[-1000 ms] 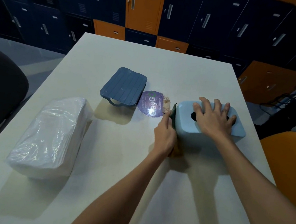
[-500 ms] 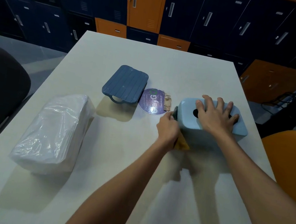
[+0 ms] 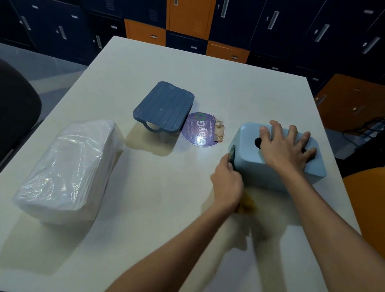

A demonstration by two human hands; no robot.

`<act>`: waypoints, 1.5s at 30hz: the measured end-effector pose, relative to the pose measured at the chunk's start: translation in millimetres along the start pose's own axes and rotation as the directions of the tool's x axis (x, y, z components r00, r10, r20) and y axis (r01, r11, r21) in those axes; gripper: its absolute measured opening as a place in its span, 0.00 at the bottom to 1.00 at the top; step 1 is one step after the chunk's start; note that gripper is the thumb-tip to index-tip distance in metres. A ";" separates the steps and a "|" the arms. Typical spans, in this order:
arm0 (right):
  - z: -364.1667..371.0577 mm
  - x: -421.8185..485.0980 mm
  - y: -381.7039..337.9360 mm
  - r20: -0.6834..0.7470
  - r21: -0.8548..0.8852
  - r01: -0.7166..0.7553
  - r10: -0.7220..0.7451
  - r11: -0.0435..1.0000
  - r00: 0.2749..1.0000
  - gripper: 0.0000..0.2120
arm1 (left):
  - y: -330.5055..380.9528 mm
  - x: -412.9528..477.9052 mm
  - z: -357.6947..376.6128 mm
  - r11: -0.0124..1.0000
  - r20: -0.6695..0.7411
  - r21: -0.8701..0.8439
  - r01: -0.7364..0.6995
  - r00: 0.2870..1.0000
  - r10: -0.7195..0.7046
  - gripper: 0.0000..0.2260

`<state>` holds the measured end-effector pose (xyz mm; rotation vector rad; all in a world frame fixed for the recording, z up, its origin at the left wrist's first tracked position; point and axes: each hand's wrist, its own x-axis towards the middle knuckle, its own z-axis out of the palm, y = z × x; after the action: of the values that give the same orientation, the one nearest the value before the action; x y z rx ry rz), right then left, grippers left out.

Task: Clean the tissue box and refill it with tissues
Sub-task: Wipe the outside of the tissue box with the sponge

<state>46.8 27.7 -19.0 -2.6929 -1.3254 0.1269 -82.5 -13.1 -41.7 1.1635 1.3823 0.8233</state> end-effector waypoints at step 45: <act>-9.9 9.3 18.5 -0.002 -0.016 0.180 -0.180 0.984 0.984 0.29 | 5.4 36.5 -6.5 0.957 -0.019 -0.222 -0.185 0.983 0.185 0.21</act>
<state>68.3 23.1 -12.3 -2.5683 -1.5668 0.0923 -85.0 24.0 -46.4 1.1278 1.1567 1.0810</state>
